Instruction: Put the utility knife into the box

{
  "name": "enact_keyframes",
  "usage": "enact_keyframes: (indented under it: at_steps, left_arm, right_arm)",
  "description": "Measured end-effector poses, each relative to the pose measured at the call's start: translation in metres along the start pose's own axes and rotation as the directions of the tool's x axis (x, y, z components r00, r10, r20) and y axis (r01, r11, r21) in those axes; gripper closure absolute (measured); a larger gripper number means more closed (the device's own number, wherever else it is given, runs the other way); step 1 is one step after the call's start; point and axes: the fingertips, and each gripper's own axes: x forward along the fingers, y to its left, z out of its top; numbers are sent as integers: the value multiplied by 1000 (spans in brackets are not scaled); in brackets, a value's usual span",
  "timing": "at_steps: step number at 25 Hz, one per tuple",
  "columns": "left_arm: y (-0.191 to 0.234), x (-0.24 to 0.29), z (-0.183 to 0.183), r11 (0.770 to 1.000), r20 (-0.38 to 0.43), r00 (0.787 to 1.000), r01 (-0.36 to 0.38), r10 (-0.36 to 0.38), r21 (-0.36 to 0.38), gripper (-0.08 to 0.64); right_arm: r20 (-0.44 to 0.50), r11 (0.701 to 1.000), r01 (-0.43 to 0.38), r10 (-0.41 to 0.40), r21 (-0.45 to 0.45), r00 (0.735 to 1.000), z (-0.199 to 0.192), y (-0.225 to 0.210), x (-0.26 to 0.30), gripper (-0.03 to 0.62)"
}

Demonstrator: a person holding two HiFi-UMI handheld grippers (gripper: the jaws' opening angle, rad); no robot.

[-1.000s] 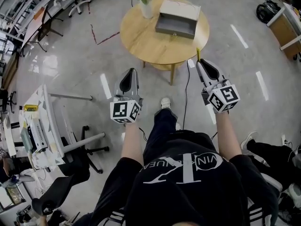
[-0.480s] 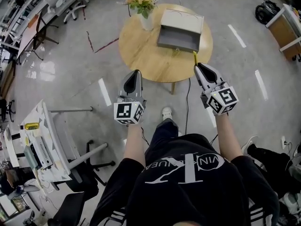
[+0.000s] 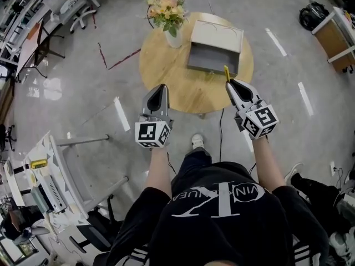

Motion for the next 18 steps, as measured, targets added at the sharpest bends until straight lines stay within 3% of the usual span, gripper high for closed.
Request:
enact_keyframes:
  at_steps: [18]
  left_arm:
    - [17,73,-15,993,-30,993,116,-117,-10,549]
  right_arm:
    - [-45,1000,29,-29,-7,999,-5,-30,56,540]
